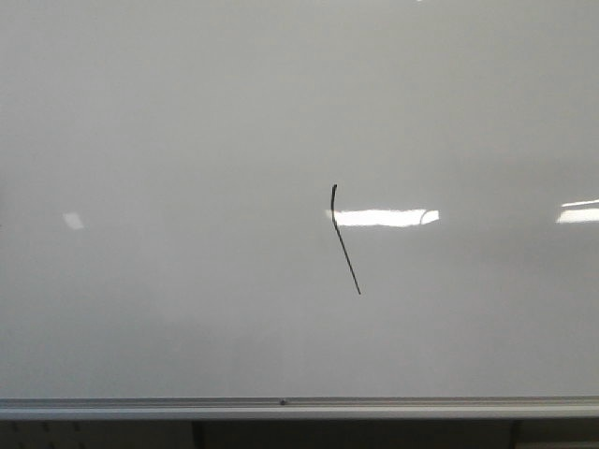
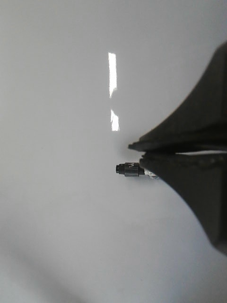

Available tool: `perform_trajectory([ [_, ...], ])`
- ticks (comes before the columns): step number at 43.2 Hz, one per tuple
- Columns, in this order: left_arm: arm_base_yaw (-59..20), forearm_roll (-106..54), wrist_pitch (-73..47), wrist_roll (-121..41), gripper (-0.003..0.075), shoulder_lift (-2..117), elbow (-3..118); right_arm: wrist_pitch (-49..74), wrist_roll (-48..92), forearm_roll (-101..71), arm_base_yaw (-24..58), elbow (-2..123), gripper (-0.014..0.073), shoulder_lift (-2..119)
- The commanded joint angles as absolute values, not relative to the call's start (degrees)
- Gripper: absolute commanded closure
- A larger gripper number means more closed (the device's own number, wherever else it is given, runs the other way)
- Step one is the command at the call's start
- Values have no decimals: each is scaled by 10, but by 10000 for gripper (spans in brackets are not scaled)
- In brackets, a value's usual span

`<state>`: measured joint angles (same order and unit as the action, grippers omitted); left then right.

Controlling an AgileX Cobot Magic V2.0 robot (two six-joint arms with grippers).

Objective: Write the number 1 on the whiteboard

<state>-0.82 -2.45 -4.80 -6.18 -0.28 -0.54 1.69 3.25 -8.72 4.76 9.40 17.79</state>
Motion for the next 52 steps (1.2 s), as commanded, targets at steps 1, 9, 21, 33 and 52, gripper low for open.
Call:
perform_trajectory([
  [1,-8,-30,4,-56,741,-12,-18,-77,19,-65,27,67,654,179],
  [9,-8,-30,4,-56,741,-12,-18,-37,13,-65,5,7,654,121],
  [21,-8,-30,4,-56,741,-12,-18,89,-14,-65,-18,-3,654,16],
  [33,-8,-30,4,-56,741,-12,-18,98,-14,-64,-18,-3,654,-13],
  [52,-8,-30,4,-56,741,-12,-18,98,-14,-64,-18,-3,654,-13],
])
